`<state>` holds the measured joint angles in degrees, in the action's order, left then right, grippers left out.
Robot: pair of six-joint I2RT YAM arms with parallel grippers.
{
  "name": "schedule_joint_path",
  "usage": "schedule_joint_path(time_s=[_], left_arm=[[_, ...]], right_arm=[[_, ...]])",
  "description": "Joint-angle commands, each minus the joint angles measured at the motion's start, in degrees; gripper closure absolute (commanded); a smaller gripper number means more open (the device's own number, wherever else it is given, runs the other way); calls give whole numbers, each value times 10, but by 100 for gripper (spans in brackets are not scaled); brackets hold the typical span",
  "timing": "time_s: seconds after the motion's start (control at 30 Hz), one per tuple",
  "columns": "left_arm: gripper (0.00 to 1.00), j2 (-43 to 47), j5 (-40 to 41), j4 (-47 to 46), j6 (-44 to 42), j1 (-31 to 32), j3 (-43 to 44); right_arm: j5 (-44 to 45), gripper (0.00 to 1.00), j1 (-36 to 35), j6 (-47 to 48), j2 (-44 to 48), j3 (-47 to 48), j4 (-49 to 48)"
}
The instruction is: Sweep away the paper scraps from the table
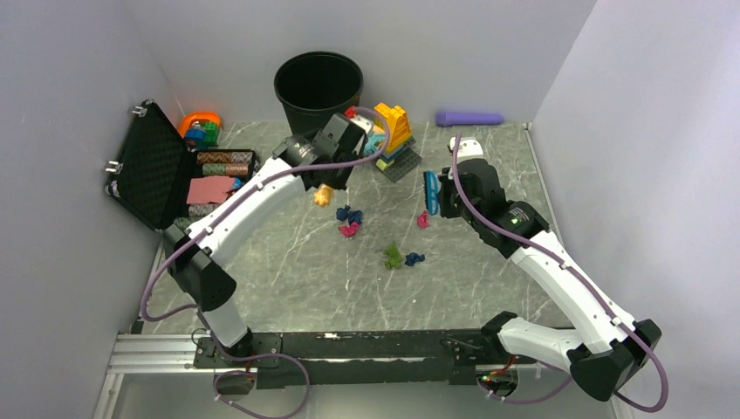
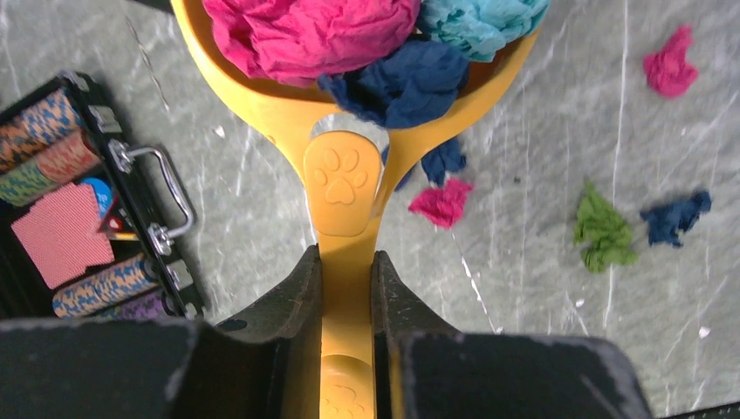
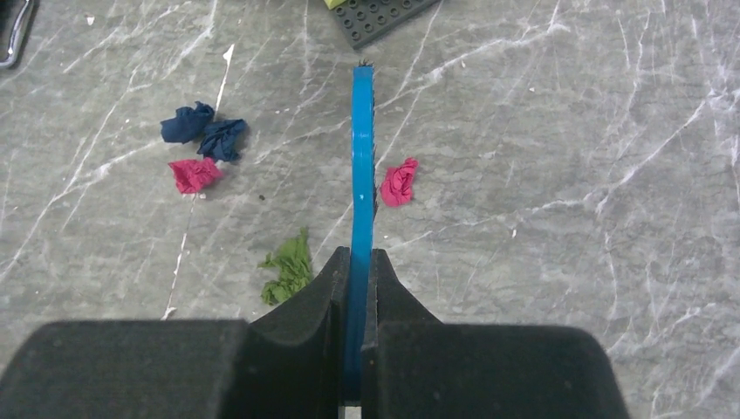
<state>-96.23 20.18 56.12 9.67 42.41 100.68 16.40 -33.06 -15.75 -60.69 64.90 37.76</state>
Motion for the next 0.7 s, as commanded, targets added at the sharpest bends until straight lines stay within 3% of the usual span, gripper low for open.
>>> schedule_joint_path(time_s=[0.0, 0.2, 0.4, 0.67], left_arm=[[100, -36, -25, 15, -42, -31, 102], [100, -88, -87, 34, -66, -85, 220], [100, -135, -218, 25, -20, -146, 310], [100, -133, -455, -112, 110, -249, 266]], right_arm=[[-5, 100, 1, -15, 7, 1, -12], [-10, 100, 1, -23, 22, -13, -18], [-22, 100, 2, -29, 19, -15, -18], [-31, 100, 2, -42, 23, -20, -15]])
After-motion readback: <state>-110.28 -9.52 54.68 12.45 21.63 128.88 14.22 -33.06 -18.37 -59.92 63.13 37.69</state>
